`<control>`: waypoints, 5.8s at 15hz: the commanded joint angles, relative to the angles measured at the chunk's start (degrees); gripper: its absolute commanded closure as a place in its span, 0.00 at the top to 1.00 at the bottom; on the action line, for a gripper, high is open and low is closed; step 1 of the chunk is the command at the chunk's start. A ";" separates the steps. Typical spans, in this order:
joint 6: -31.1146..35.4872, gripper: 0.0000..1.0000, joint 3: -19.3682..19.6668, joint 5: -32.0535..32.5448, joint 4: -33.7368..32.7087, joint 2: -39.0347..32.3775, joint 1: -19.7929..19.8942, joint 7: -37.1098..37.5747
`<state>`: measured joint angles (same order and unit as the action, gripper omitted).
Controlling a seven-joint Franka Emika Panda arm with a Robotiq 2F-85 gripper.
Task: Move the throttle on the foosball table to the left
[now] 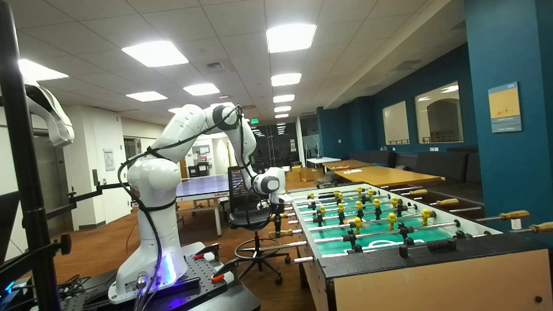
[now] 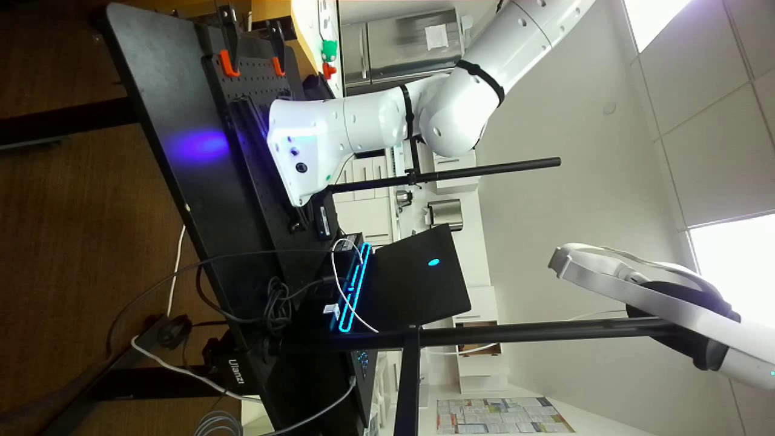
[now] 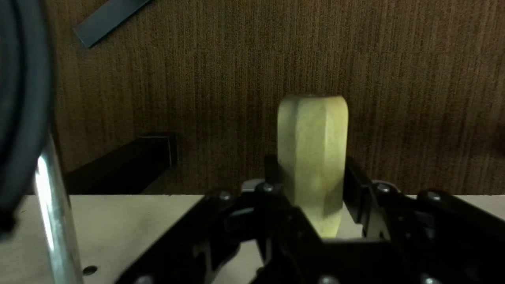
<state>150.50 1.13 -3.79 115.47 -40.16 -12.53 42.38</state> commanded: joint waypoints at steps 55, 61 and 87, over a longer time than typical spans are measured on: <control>-21.23 1.00 -12.38 -6.68 32.28 55.05 1.17 -23.56; -26.34 1.00 -9.01 -3.78 30.38 63.85 6.50 -20.60; -24.60 1.00 -8.61 -3.20 32.23 66.10 14.64 -10.39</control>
<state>126.03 -7.42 -6.95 147.77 25.94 2.02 32.03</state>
